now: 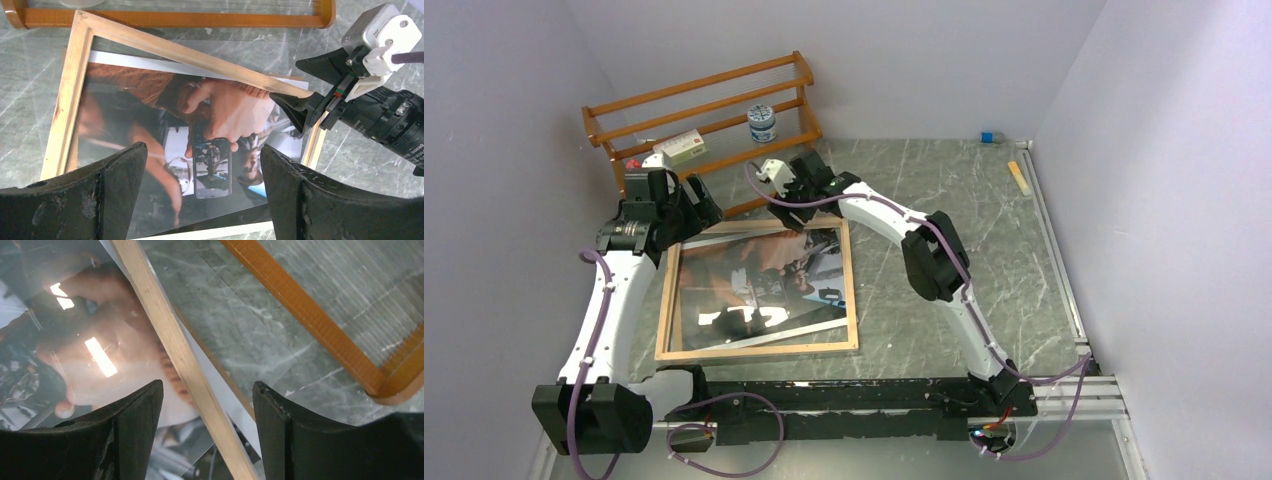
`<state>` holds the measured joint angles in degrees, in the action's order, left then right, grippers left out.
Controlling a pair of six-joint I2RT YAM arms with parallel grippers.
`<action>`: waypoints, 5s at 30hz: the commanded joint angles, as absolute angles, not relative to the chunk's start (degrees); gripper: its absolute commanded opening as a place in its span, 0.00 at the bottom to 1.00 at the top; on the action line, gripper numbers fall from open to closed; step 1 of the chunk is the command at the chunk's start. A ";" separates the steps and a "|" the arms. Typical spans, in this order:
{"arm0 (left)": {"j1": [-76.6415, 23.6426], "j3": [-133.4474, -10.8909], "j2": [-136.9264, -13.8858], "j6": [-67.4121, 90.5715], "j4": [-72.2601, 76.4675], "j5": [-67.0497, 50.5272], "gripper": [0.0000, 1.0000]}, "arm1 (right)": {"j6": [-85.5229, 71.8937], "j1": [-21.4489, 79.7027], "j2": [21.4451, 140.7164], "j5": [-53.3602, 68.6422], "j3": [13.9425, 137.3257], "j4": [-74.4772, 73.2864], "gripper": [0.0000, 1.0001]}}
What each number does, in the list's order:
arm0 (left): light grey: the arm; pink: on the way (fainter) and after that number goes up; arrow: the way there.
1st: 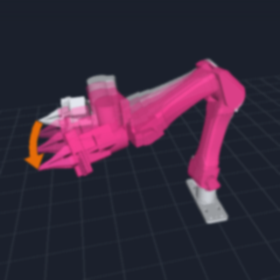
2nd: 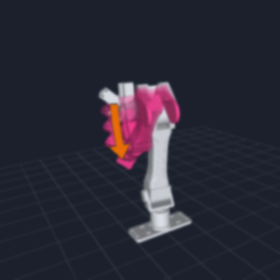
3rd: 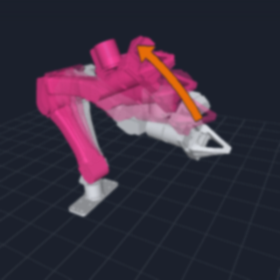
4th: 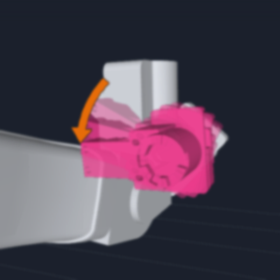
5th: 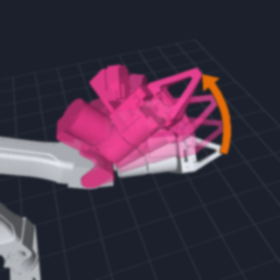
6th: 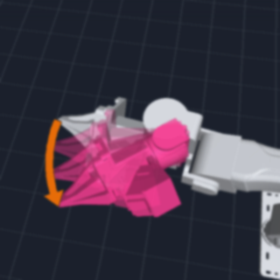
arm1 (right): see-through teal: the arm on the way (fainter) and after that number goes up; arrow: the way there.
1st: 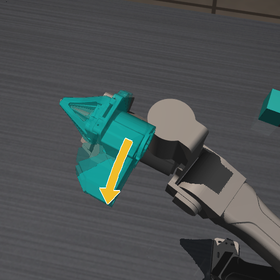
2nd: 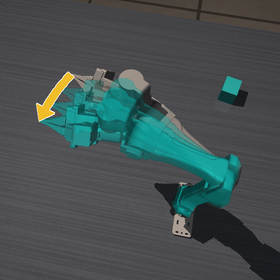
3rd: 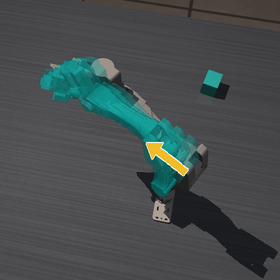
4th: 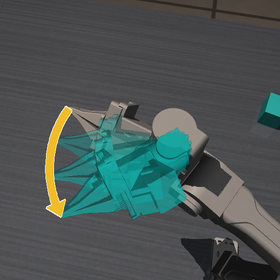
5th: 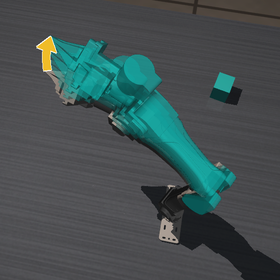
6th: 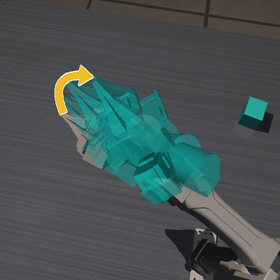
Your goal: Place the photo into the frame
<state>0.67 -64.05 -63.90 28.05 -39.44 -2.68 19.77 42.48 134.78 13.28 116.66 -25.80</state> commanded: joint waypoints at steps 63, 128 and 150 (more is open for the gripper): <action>0.65 -66.23 -57.50 28.93 -38.19 -2.83 0.90 | 34.90 39.99 105.24 15.94 95.96 -29.66 0.00; 0.64 -64.58 -70.60 32.87 -30.28 -10.58 0.87 | 10.23 -2.01 90.65 -12.64 53.67 -3.94 0.61; 0.67 -52.72 -64.78 36.03 -28.95 -10.58 0.86 | -24.51 35.19 99.19 -10.68 68.82 -21.78 0.73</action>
<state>0.67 -55.96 -67.09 34.11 -31.70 -9.69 -16.67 32.05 94.78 -7.44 65.08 -17.93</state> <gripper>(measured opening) 0.867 0.724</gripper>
